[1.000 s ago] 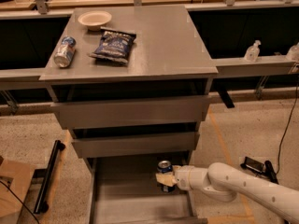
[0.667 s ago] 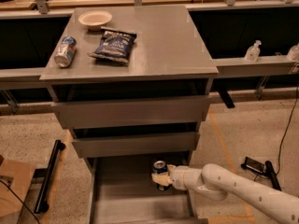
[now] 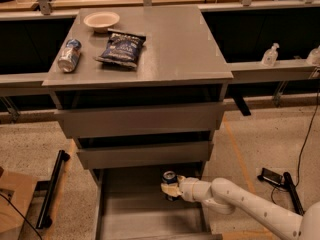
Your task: Place pepsi can into bottom drawer
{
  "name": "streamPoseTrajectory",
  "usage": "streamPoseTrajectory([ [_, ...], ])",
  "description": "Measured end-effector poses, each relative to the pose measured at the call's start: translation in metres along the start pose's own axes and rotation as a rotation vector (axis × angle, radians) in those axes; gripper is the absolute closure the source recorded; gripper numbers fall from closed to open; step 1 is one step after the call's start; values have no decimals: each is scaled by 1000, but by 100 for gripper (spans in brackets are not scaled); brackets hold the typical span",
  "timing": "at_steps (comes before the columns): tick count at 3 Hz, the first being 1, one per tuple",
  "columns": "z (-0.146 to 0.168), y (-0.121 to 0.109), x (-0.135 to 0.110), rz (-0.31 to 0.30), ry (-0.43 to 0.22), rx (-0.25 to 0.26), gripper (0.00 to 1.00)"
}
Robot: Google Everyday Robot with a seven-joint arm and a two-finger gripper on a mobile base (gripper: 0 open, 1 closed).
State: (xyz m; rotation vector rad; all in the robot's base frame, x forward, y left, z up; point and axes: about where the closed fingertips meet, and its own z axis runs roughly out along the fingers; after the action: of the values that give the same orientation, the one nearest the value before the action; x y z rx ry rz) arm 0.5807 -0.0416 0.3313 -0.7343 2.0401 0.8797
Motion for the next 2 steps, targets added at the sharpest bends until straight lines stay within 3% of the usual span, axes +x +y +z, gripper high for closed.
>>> streamPoseTrajectory([
  [1, 17, -5, 14, 0, -35, -9, 100],
  [2, 43, -15, 32, -39, -94, -18, 100],
])
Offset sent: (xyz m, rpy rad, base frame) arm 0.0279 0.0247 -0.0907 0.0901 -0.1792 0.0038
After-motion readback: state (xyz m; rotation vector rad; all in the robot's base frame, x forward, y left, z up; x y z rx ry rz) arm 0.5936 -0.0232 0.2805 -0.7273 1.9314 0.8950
